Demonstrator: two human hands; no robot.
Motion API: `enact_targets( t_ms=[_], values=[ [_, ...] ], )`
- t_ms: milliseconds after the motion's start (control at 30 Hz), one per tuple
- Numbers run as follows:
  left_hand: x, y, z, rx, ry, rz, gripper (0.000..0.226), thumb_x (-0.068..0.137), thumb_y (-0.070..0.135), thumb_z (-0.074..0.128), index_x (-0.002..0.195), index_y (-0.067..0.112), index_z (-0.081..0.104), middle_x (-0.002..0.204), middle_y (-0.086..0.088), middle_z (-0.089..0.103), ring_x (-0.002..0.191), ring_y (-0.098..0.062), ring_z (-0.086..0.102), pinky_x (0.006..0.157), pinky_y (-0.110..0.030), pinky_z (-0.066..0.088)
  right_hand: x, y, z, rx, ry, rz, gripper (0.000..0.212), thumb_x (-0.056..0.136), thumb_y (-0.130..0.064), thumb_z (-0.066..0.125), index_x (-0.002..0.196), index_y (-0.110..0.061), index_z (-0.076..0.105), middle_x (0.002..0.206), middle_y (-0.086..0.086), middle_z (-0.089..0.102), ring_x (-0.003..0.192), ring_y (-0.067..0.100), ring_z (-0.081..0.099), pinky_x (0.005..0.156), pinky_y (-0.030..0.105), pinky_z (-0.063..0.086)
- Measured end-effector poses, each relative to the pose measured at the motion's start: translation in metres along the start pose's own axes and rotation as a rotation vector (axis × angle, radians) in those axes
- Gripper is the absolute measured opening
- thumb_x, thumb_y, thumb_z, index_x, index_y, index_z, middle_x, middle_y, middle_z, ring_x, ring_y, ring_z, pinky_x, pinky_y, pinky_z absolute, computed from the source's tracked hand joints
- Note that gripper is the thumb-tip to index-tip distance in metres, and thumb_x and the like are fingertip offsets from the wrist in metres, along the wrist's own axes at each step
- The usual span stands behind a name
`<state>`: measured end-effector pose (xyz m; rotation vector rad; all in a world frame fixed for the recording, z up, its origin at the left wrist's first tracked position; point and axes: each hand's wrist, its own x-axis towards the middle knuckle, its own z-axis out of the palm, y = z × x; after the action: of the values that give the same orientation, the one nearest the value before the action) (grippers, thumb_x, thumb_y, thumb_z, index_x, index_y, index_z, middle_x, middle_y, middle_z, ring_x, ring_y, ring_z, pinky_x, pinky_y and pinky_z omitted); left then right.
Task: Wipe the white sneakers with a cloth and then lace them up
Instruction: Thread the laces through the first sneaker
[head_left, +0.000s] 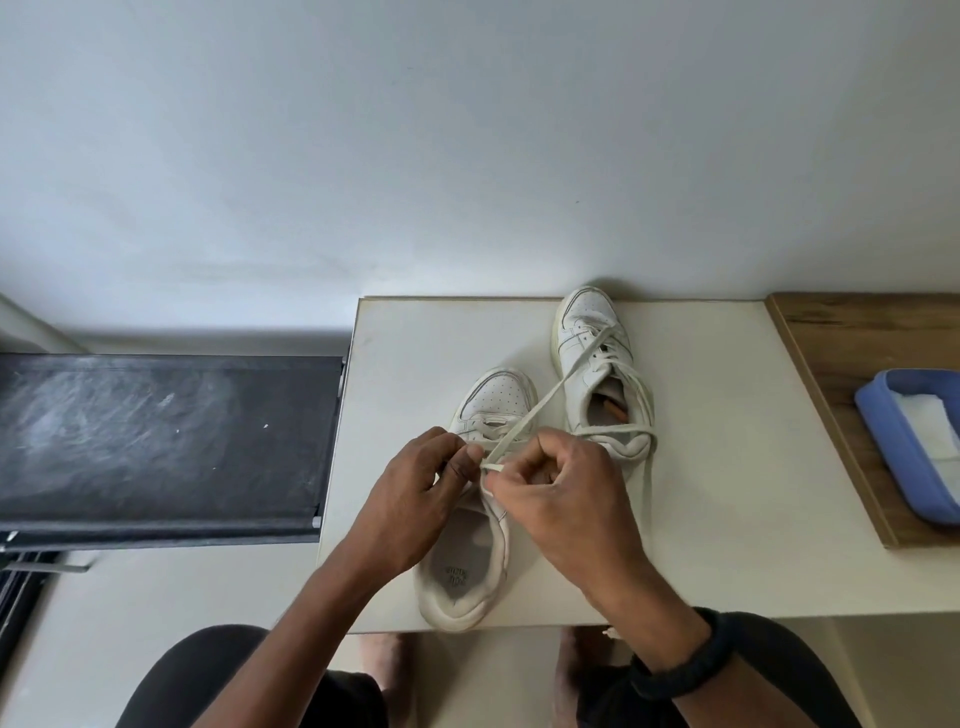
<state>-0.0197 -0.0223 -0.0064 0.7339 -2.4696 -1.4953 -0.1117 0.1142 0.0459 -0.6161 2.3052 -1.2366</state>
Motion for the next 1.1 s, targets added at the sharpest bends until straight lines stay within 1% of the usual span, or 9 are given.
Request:
enact_targets(
  t_ms=[133, 233, 467, 667, 767, 833, 933, 1000, 1100],
  values=[
    [-0.001, 0.0, 0.0, -0.007, -0.001, -0.006, 0.035, 0.1, 0.047, 0.043, 0.077, 0.027, 0.061, 0.082, 0.007, 0.059, 0.081, -0.01, 0.057, 0.071, -0.024, 0.043, 0.002, -0.005, -0.006, 0.523, -0.144, 0.201, 0.013, 0.077, -0.012, 0.075, 0.068, -0.009, 0.065, 0.07, 0.012, 0.073, 0.061, 0.019, 0.064, 0.062, 0.029, 0.051],
    [0.0, -0.002, -0.001, 0.026, 0.017, -0.03, 0.034, 0.103, 0.041, 0.047, 0.079, 0.023, 0.061, 0.082, 0.006, 0.061, 0.08, -0.009, 0.057, 0.069, -0.022, 0.041, 0.005, -0.007, -0.018, 0.751, -0.2, 0.241, 0.013, 0.08, -0.005, 0.073, 0.084, -0.015, 0.065, 0.061, 0.007, 0.062, 0.055, 0.017, 0.053, 0.063, 0.033, 0.04],
    [0.0, -0.002, -0.003, 0.028, 0.012, -0.051, 0.033, 0.104, 0.04, 0.048, 0.078, 0.026, 0.062, 0.083, 0.006, 0.065, 0.08, -0.006, 0.058, 0.068, -0.015, 0.041, 0.006, -0.024, -0.068, 0.969, -0.251, 0.049, 0.014, 0.079, -0.003, 0.066, 0.093, -0.001, 0.063, 0.055, -0.002, 0.045, 0.049, 0.013, 0.037, 0.058, 0.029, 0.051],
    [0.0, -0.006, -0.004, 0.039, 0.029, -0.085, 0.035, 0.104, 0.043, 0.047, 0.078, 0.024, 0.061, 0.08, 0.007, 0.066, 0.077, -0.007, 0.058, 0.067, -0.021, 0.043, -0.012, -0.035, -0.129, 0.735, -0.18, 0.045, 0.035, 0.074, -0.019, 0.068, 0.106, -0.008, 0.07, 0.047, -0.003, 0.033, 0.034, 0.009, 0.024, 0.051, 0.029, 0.036],
    [-0.001, -0.006, -0.004, 0.038, 0.028, -0.101, 0.037, 0.103, 0.045, 0.046, 0.079, 0.022, 0.062, 0.079, 0.004, 0.067, 0.076, -0.011, 0.059, 0.069, -0.029, 0.045, -0.02, -0.028, -0.163, 0.637, -0.132, 0.053, 0.014, 0.086, -0.023, 0.061, 0.081, -0.026, 0.073, 0.046, -0.009, 0.041, 0.032, 0.003, 0.033, 0.038, 0.019, 0.035],
    [-0.001, -0.005, -0.004, 0.045, 0.036, -0.099, 0.038, 0.103, 0.045, 0.046, 0.08, 0.02, 0.062, 0.079, 0.003, 0.068, 0.076, -0.013, 0.059, 0.07, -0.03, 0.045, -0.019, -0.008, -0.175, 0.466, -0.011, 0.095, 0.031, 0.099, -0.015, 0.053, 0.079, -0.031, 0.071, 0.05, -0.011, 0.049, 0.039, 0.005, 0.042, 0.038, 0.02, 0.035],
    [-0.003, -0.002, -0.001, 0.041, 0.078, -0.104, 0.036, 0.103, 0.044, 0.047, 0.079, 0.021, 0.062, 0.076, 0.002, 0.067, 0.073, -0.012, 0.058, 0.065, -0.026, 0.044, -0.014, 0.033, -0.174, -0.347, 0.317, 0.003, 0.019, 0.097, -0.013, 0.062, 0.098, -0.031, 0.07, 0.072, -0.004, 0.064, 0.06, 0.018, 0.056, 0.048, 0.028, 0.046],
    [-0.004, -0.001, 0.001, 0.032, 0.108, -0.113, 0.037, 0.102, 0.045, 0.047, 0.079, 0.021, 0.062, 0.075, 0.0, 0.066, 0.072, -0.013, 0.057, 0.062, -0.024, 0.041, -0.012, 0.039, -0.149, -0.753, 0.368, -0.064, 0.02, 0.088, -0.011, 0.07, 0.101, -0.026, 0.071, 0.095, 0.003, 0.068, 0.08, 0.027, 0.062, 0.069, 0.038, 0.053],
    [-0.005, -0.001, 0.002, 0.018, 0.118, -0.134, 0.038, 0.102, 0.046, 0.048, 0.08, 0.019, 0.063, 0.075, -0.003, 0.067, 0.07, -0.014, 0.057, 0.063, -0.028, 0.043, -0.013, 0.021, -0.094, -0.569, 0.243, -0.249, 0.019, 0.083, -0.014, 0.074, 0.098, -0.024, 0.069, 0.099, -0.003, 0.065, 0.088, 0.024, 0.063, 0.077, 0.044, 0.054]
  ],
)
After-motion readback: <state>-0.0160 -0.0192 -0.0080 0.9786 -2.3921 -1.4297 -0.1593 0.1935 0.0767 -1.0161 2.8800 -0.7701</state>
